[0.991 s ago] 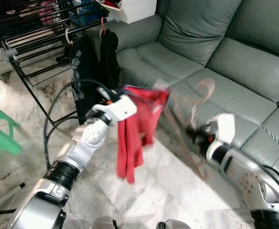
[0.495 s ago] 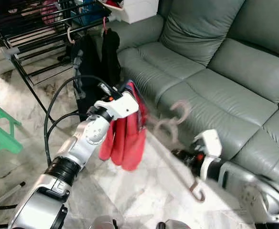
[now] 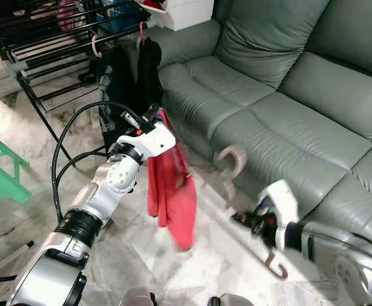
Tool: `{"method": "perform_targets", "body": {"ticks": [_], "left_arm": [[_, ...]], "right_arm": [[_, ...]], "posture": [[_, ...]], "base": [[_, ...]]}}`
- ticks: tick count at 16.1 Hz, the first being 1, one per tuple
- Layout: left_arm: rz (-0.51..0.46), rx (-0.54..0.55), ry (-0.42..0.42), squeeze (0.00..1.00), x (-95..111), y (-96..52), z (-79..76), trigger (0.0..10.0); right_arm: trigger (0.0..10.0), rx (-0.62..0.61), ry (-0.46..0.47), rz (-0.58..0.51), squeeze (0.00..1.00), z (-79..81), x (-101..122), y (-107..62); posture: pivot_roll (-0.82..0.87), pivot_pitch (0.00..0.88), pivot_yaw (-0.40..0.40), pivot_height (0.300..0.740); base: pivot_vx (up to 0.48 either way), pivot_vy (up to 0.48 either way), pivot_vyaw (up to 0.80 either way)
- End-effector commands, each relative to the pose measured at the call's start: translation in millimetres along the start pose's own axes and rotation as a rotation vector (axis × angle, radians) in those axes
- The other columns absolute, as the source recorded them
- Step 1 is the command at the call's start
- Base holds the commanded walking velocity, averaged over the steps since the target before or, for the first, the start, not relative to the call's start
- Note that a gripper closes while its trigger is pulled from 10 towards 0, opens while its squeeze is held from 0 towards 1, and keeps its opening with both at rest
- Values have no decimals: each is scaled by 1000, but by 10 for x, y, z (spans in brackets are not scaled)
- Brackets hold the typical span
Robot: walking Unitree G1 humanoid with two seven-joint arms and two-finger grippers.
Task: Hang hanger
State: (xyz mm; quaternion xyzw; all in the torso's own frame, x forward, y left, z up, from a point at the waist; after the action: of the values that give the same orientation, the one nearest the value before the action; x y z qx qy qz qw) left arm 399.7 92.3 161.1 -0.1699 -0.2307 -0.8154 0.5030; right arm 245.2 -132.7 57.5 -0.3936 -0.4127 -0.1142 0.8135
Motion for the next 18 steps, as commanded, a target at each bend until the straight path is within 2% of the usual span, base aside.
{"method": "perform_targets", "body": {"ticks": [1,4,5,6,7,8,9,10,11,12,13,14,15,17,18], "left_arm": [[-11,20,10,0,26,49,85,10000],[8,2,53,0,-17,20,7,10000],[67,61,63,0,-140,11,125,10000],[84,78,63,0,-176,8,162,10000],[120,84,40,0,-256,-4,192,10000],[131,72,25,0,-278,-9,176,10000],[133,-36,-76,0,-278,-72,-87,10000],[121,-73,-132,0,-240,-100,-196,10000],[89,-106,-191,0,-146,-122,-290,10000],[11,-117,-223,0,47,-131,-345,10000],[-114,-139,-301,0,381,-136,-407,10000],[-145,-146,-324,0,465,-139,-419,10000],[-233,-184,-362,0,706,-168,-483,10000],[-322,-270,-434,0,967,-258,-611,10000],[-332,-289,-444,0,995,-283,-641,10000]], "right_arm": [[10000,29,-47,6,0,59,20,-17],[10000,36,-141,25,0,41,38,-79],[10000,-178,-166,-3,0,-349,117,-75],[10000,-257,-171,-23,0,-482,159,-86],[10000,-481,-157,-160,0,-808,391,-181],[10000,-530,-153,-209,0,-867,467,-218],[10000,-585,-48,-408,0,-867,727,-279],[10000,-586,-31,-455,0,-834,784,-279],[10000,-603,-21,-492,0,-822,818,-268],[10000,-617,21,-518,0,-815,811,-229],[10000,-615,108,-559,0,-787,798,-145],[10000,-616,123,-560,0,-782,789,-121],[10000,-619,162,-574,0,-784,800,-78],[10000,-642,196,-617,0,-841,884,-90],[10000,-653,204,-633,0,-869,912,-112]], "posture": [[-59,24,19,740],[-61,26,21,740],[-62,25,21,740],[-62,25,21,740],[-60,27,19,740],[-60,27,19,740],[-59,27,20,740],[-62,28,24,740],[-62,28,24,740],[-60,30,25,740],[-59,29,22,740],[-59,29,22,740],[-57,30,19,740],[-58,29,20,740],[-58,29,20,740]], "base": [[0,0,0],[0,0,0],[0,0,0],[0,0,0],[0,0,0],[0,0,0],[0,0,0],[0,0,0],[0,0,0],[0,0,0],[0,0,0],[0,0,0],[0,0,0],[0,0,0],[0,0,0]]}}
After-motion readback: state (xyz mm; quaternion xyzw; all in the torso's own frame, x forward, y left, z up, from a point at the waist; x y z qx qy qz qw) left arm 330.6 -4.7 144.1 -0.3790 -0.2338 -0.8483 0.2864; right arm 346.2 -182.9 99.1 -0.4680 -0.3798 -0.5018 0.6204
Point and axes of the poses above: a point about 5 cm out from each wrist's last joint towards the gripper, its own y axis pointing out of the wrist towards the gripper, its own x axis along the axis of the wrist's last joint, z = x × y, the point moved 6 cm from there along y, pointing out of the wrist towards the gripper, and after that the axes turned 3 degrees about y, right-handed, at the moved point
